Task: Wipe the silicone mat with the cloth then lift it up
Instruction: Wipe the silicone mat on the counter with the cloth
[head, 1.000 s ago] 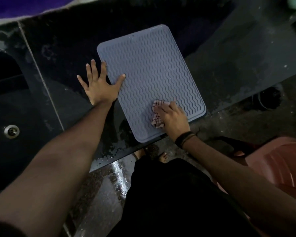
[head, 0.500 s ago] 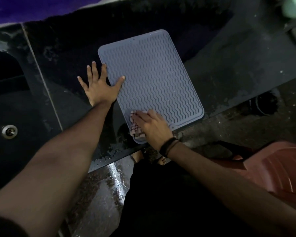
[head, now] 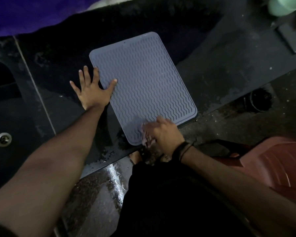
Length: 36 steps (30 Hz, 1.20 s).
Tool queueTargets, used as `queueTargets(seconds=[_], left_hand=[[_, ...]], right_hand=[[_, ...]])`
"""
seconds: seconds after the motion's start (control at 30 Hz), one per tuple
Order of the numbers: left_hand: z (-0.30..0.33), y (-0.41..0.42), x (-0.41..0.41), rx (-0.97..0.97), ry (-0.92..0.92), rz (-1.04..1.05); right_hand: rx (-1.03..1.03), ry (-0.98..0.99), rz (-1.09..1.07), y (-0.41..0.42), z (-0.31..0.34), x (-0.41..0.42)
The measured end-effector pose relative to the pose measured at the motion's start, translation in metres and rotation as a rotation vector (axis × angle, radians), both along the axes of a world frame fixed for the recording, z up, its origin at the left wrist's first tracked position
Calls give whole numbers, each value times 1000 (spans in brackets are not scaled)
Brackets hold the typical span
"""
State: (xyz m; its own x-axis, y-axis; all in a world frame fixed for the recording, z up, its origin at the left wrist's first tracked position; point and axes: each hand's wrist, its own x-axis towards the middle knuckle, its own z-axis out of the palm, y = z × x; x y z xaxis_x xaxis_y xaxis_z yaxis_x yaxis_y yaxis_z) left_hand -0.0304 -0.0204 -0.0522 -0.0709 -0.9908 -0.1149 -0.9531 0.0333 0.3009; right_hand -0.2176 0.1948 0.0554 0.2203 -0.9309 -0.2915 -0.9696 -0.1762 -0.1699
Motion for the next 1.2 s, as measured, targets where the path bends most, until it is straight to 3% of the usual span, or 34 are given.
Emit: queueTargets(seconds=[0.13,0.27,0.53,0.7,0.77,0.93,1.03,1.2], left_hand=[[1,1,-1,2,-10,10],[1,1,-1,-6,-5,19],[4,2,-3,10,-24,34],[8,2,-4,14,-32,27],[7,2,-4,18,-33,29],[7,1,-4,36,-50,42],[9,1,-5,35,-47,52],[7,0,-5,34,-46,59]], right_hand=[[-133,12,-188,-70,-6,-30],[16,62,-187,-112,-30,-42],[-205,-7,-120,-3,-38,-68],[-39,32,-34,18,-18,-83],[22,11,-60,0,-7,-88],[-152,-101,-180,-98,-1,-87],[-94,-72,-153,-161,-19,-77],[-66,17,-90,-146,-48,-71]])
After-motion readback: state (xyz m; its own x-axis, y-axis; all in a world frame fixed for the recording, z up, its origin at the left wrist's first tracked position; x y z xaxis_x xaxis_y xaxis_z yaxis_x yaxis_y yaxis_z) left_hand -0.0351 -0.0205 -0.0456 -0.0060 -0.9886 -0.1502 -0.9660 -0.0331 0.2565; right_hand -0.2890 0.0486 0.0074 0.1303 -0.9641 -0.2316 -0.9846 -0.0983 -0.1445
